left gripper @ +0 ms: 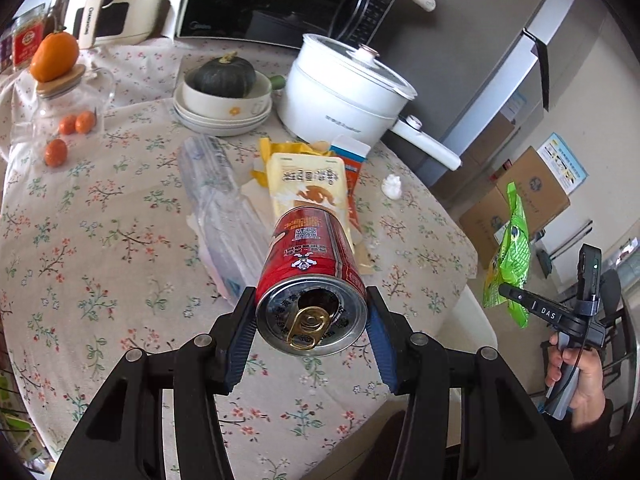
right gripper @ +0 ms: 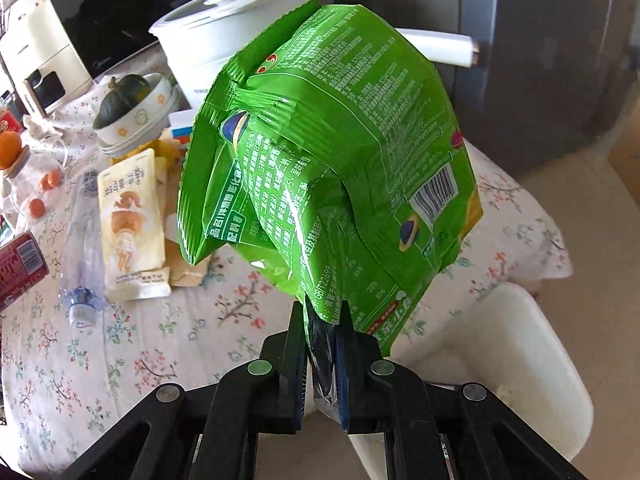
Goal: Collect trash
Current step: 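Carry the bag over the white bin and open the right tool while the left tool carries the can, then lower the red can into the bin and open the left tool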
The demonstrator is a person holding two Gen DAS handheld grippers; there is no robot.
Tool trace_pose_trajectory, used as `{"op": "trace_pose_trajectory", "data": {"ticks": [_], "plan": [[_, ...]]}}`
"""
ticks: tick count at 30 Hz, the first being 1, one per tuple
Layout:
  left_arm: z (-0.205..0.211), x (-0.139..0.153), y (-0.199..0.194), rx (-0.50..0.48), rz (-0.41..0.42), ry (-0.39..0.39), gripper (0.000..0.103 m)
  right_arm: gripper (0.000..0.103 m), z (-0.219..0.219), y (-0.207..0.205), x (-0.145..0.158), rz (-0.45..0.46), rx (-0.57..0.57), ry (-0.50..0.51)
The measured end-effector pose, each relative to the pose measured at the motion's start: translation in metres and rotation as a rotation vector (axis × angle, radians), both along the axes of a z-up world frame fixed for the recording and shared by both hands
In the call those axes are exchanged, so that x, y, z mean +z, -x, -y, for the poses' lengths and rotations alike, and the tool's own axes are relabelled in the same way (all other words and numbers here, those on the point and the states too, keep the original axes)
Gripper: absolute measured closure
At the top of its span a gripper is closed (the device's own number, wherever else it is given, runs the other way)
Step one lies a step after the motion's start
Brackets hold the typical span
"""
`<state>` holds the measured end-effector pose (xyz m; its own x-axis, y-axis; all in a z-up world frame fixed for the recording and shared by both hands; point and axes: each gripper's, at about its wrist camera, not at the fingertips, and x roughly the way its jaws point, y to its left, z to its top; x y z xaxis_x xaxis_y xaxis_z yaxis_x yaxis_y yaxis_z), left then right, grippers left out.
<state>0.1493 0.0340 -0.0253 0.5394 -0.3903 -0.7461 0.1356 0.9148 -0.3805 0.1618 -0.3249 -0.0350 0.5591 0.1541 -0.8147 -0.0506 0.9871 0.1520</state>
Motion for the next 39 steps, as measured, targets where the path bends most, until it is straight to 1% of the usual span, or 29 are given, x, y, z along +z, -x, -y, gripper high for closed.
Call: {"op": "trace_pose_trajectory", "data": {"ticks": [8, 13, 19, 22, 26, 29, 31, 35, 39], "plan": [[0.053, -0.006, 0.005, -0.108, -0.013, -0.031, 0.048, 0.093, 0.058, 0.030, -0.021, -0.064, -0.084, 0.014], [0.081, -0.014, 0.011, -0.169, -0.021, -0.064, 0.048, 0.093, 0.085, 0.048, -0.047, -0.127, -0.118, 0.005], [0.109, -0.024, 0.020, -0.233, -0.034, -0.099, 0.048, 0.092, 0.106, 0.057, -0.081, -0.215, -0.133, -0.013], [0.124, -0.027, 0.023, -0.268, -0.032, -0.116, 0.048, 0.092, 0.114, 0.058, -0.094, -0.260, -0.143, -0.043], [0.146, -0.030, 0.027, -0.318, -0.026, -0.129, 0.048, 0.090, 0.122, 0.057, -0.104, -0.295, -0.166, -0.080], [0.163, -0.035, 0.030, -0.350, -0.025, -0.144, 0.048, 0.079, 0.127, 0.057, -0.105, -0.299, -0.181, -0.108], [0.175, -0.039, 0.031, -0.370, -0.027, -0.151, 0.048, 0.056, 0.131, 0.058, -0.106, -0.302, -0.198, -0.137], [0.204, -0.046, 0.030, -0.417, -0.029, -0.162, 0.048, 0.054, 0.137, 0.060, -0.102, -0.306, -0.221, -0.166], [0.236, -0.054, 0.031, -0.474, -0.036, -0.172, 0.048, 0.049, 0.143, 0.066, -0.093, -0.286, -0.232, -0.184]]}}
